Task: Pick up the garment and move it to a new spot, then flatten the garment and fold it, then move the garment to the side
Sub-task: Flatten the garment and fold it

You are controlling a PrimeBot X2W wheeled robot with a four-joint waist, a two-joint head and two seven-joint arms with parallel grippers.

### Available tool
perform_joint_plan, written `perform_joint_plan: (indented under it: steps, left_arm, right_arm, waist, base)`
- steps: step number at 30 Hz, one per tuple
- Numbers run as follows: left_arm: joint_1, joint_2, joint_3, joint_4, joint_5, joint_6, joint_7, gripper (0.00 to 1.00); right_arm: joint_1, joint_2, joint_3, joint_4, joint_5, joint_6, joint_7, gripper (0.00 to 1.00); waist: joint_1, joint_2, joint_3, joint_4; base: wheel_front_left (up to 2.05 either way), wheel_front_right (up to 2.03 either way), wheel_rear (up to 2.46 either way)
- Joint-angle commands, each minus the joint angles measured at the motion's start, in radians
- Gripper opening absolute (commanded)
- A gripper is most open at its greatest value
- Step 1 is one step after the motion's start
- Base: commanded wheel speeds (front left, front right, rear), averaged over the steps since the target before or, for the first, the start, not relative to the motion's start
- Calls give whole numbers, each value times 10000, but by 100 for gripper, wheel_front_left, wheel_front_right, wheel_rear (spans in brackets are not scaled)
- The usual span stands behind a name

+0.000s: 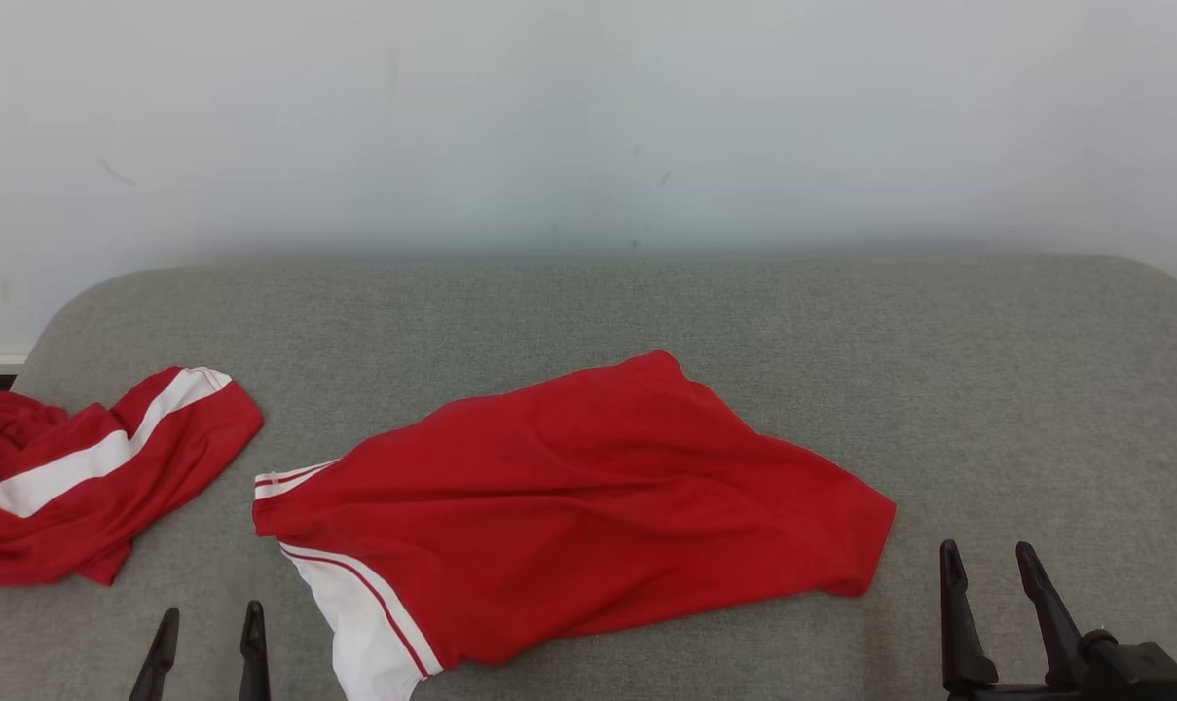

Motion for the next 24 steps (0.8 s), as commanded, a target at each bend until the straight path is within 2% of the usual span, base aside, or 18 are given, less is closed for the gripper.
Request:
perform_joint_plan:
  steps: [1, 13, 24]
  left_arm:
    - [147, -66, 48, 8, 182, -74, -34, 100]
    - [-23, -325, 143, 191, 411, -277, -36, 100]
    - [-604, -558, -103, 475, 545, -500, -36, 100]
  right_arm:
    - [115, -1, -32, 45, 11, -22, -8, 100]
    - [-414, -17, -61, 522, -88, -22, -8, 100]
    - [-2480, -949, 134, 2175, -72, -22, 791, 100]
  waist:
    - [1, 1, 9, -19]
    - [1, 1, 52, -22]
    - [1, 1, 537, 450]
  base:
    - [0, 0, 0]
    - [0, 0, 0]
    - [0, 0, 0]
